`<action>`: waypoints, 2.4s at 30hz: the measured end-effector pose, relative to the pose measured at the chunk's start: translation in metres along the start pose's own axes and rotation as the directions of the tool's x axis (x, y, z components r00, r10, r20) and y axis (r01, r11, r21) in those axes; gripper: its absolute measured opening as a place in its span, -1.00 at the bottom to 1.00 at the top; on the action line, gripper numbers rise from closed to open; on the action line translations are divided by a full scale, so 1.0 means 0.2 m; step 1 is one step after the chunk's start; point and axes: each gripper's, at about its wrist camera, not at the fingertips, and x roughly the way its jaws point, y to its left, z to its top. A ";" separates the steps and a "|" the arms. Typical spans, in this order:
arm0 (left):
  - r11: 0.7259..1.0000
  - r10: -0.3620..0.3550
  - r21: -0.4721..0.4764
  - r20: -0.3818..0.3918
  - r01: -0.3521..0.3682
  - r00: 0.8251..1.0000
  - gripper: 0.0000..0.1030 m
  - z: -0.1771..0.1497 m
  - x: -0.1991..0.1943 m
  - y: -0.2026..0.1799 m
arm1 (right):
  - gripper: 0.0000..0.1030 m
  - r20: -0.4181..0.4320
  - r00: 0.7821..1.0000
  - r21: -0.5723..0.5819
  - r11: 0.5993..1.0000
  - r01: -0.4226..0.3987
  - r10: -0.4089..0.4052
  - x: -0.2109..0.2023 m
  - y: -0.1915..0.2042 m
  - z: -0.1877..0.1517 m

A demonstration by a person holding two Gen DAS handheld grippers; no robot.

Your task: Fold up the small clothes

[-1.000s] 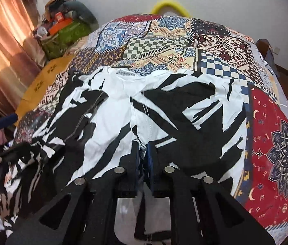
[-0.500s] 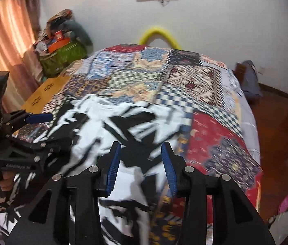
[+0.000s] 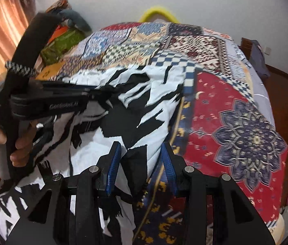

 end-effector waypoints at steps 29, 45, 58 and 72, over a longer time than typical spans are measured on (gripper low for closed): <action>0.990 0.080 0.121 -0.015 -0.078 0.997 0.26 -0.21 -0.14 -0.03 | -0.28 0.025 0.996 -0.059 0.994 0.089 -0.088 -0.03 0.10 0.05; 0.983 0.131 0.129 -0.013 -0.129 0.991 0.37 -0.50 -0.40 0.13 | -0.12 -0.015 0.995 -0.096 0.991 0.093 -0.094 -0.15 0.19 -0.14; 0.966 0.235 -0.118 0.034 -0.229 0.971 0.59 -0.87 -0.93 0.63 | 0.22 0.035 0.998 0.035 0.998 0.053 -0.054 -0.49 0.20 -0.32; 0.934 0.174 -0.278 -0.189 -0.223 0.966 0.35 -1.49 -0.81 0.95 | 0.12 -0.147 0.987 0.243 0.970 -0.026 0.064 -0.35 0.10 -0.71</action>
